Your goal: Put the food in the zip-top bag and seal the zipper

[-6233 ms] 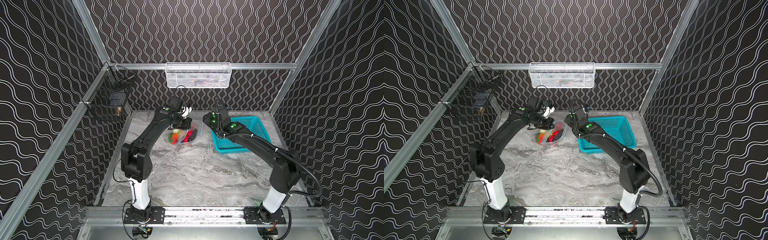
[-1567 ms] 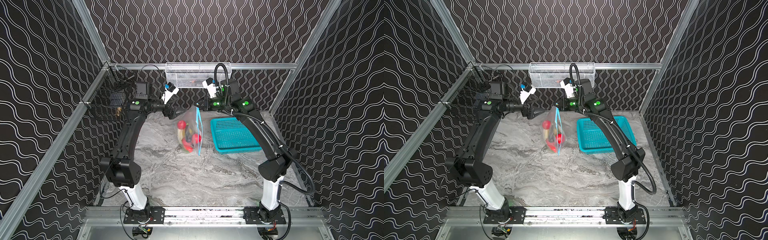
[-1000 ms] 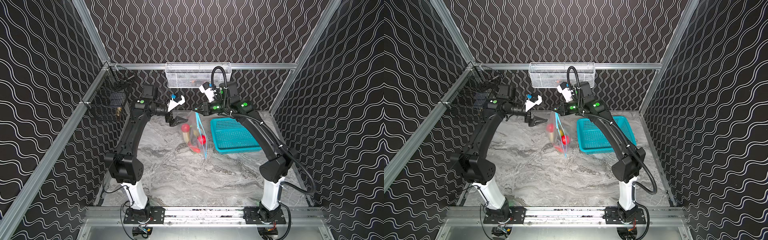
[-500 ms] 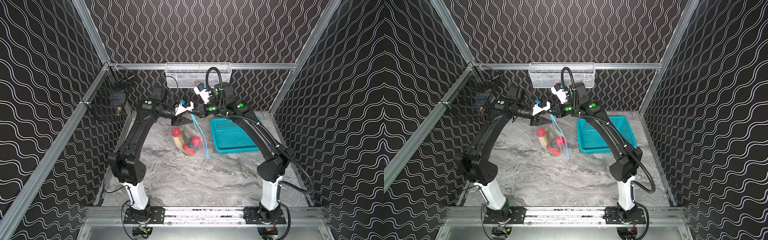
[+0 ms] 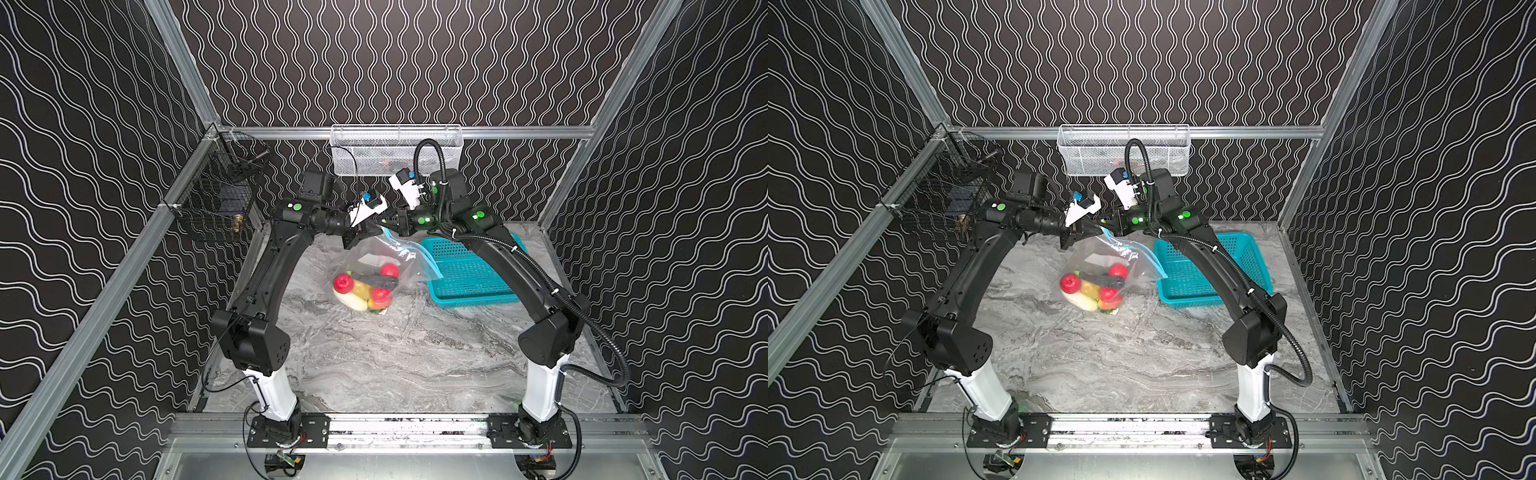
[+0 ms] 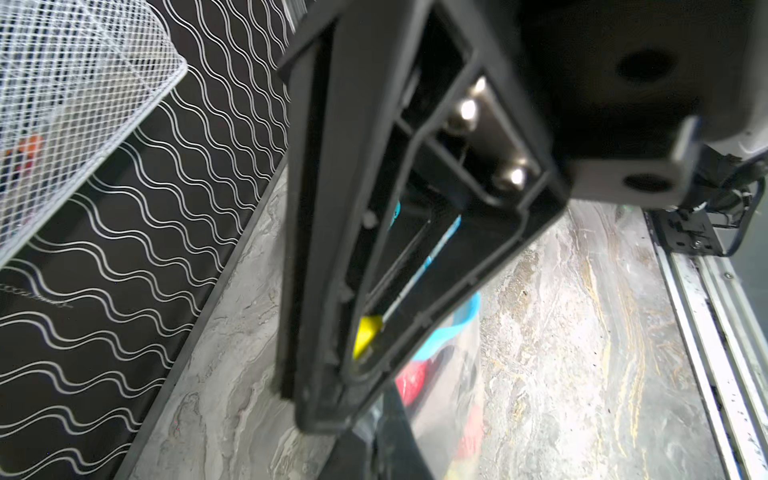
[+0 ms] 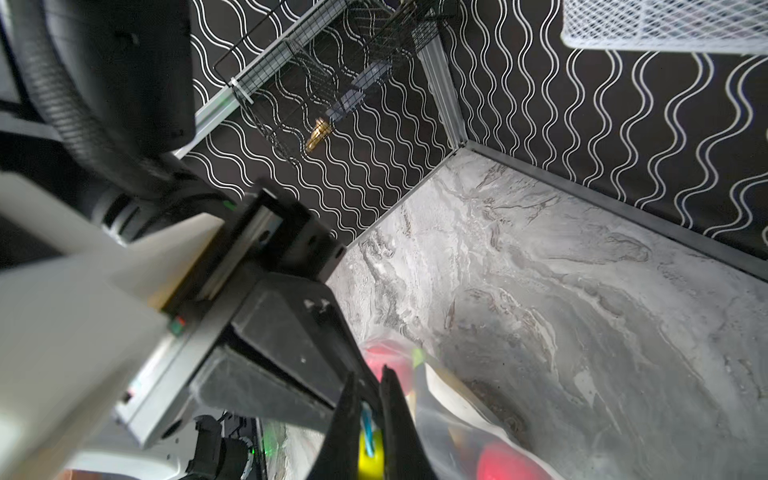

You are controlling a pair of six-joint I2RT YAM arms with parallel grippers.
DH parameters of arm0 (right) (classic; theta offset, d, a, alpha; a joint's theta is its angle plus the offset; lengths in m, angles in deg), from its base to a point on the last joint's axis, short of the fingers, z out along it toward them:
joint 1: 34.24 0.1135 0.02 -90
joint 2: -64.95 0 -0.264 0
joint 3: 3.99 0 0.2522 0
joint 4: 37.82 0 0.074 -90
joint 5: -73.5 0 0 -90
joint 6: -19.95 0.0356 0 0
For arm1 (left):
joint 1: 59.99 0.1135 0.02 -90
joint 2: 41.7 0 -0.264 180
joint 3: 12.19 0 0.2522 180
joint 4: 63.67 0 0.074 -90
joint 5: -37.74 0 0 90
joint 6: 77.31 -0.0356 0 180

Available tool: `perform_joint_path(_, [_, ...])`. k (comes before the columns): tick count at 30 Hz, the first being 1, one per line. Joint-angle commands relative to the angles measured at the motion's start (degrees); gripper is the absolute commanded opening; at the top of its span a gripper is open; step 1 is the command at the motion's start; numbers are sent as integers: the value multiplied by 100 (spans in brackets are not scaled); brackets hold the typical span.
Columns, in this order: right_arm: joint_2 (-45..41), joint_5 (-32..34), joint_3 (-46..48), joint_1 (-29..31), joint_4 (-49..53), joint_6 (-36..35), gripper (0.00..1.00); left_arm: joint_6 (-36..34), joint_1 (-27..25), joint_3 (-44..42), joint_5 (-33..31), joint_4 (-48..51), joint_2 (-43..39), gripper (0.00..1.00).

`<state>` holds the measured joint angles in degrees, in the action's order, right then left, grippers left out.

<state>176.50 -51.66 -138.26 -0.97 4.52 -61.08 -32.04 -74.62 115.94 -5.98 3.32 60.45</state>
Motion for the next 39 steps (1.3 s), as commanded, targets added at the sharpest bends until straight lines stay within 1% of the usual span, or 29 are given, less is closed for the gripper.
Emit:
perform_joint_path(1, [-64, 203, 194, -47, -187, -37, 0, 302, -9, -18, 372, -332, -124, 0])
perform_joint_path(4, [-137, 115, 352, -71, -305, -19, 1, 457, -12, -89, 310, -430, -151, 0])
perform_joint_path(5, [-174, 95, 421, -76, -362, 7, 12, 460, -5, -111, 294, -433, -152, 0])
perform_joint_path(6, [-211, 57, 483, -89, -430, 33, 17, 421, -10, -124, 285, -409, -160, 0])
perform_joint_path(8, [-247, -106, 650, -111, -627, 133, 23, 368, -7, -166, 292, -375, -162, 0])
perform_joint_path(10, [-473, -218, 780, -118, -783, 197, 28, 393, -13, -195, 264, -396, -152, 0])
perform_joint_path(12, [-549, -253, 872, -128, -878, 232, 30, 532, -11, -217, 198, -473, -137, 0])
perform_joint_path(13, [-579, -270, 893, -128, -905, 237, 30, 626, -9, -206, 187, -502, -123, 0])
perform_joint_path(15, [-599, -285, 906, -128, -907, 245, 29, 591, -9, -152, 237, -413, -83, 0])
perform_joint_path(21, [-573, -452, 888, -137, -885, 289, 27, 650, -7, -234, 271, -544, -145, 0])
perform_joint_path(25, [-598, -476, 946, -137, -955, 307, 14, 683, -6, -211, 278, -552, -132, 0])
perform_joint_path(28, [-639, -470, 1003, -137, -1003, 316, 8, 829, -19, -251, 118, -680, -143, 0])
perform_joint_path(30, [-660, -438, 1029, -137, -1003, 302, 7, 1069, -19, -258, -84, -831, -128, 0])
perform_joint_path(32, [-678, -397, 1047, -137, -986, 281, 7, 1105, -22, -231, -143, -822, -116, 0])
perform_joint_path(35, [-704, -352, 1060, -136, -960, 263, 4, 1228, -19, -248, -137, -872, -116, 0])
perform_joint_path(39, [-764, -308, 1096, -137, -968, 219, 1, 1168, -21, -248, -12, -815, -141, 0])
